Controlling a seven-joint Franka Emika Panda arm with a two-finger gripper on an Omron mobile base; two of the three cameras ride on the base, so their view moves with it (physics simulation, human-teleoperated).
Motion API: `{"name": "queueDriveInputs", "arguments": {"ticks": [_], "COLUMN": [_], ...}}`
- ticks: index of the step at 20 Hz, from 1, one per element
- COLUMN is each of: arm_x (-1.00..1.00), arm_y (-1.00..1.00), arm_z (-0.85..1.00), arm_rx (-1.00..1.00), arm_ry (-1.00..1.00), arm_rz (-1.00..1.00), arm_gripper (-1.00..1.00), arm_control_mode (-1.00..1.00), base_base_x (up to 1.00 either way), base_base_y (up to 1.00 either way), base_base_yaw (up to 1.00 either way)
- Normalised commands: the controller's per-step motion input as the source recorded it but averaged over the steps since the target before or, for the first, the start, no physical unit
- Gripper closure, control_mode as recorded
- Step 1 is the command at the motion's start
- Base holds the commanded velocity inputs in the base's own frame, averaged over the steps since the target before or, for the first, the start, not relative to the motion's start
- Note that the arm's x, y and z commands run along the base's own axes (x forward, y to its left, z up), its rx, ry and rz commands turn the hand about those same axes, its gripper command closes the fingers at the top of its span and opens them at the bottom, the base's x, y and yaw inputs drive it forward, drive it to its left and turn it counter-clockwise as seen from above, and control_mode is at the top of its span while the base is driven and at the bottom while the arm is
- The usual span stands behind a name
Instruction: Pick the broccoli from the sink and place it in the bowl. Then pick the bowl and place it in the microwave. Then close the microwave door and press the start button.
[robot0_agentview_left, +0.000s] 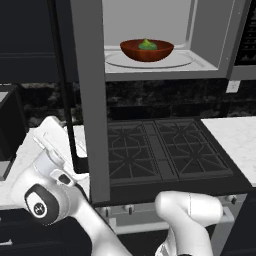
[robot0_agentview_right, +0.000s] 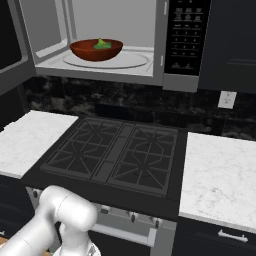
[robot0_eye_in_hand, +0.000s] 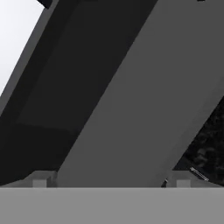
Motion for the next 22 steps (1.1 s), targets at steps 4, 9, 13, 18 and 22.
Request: {"name": "queueDriveInputs", "arguments": {"ticks": [4, 9, 13, 18, 22], "arm_x": [-0.49, -0.39, -0.17, -0.02, 0.00], "arm_y": [-0.78, -0.85, -0.85, -0.93, -0.97], "arm_z": [0.09, 0.18, 0.18, 0.10, 0.10], "arm_rx": [0.16, 0.20, 0.20, 0.23, 0.22], "arm_ry": [-0.17, -0.10, -0.04, -0.01, 0.00], "arm_rz": [0.04, 0.09, 0.15, 0.23, 0.26], "arm_gripper": [-1.00, -1.00, -1.00, -1.00, -1.00], "arm_control_mode": [-1.00, -1.00, -1.00, -1.00, -1.00], "base_base_x": [0.00, 0.00, 0.00, 0.00, 0.00], "base_base_y": [0.00, 0.00, 0.00, 0.00, 0.00], "base_base_yaw": [0.00, 0.00, 0.00, 0.00, 0.00]}}
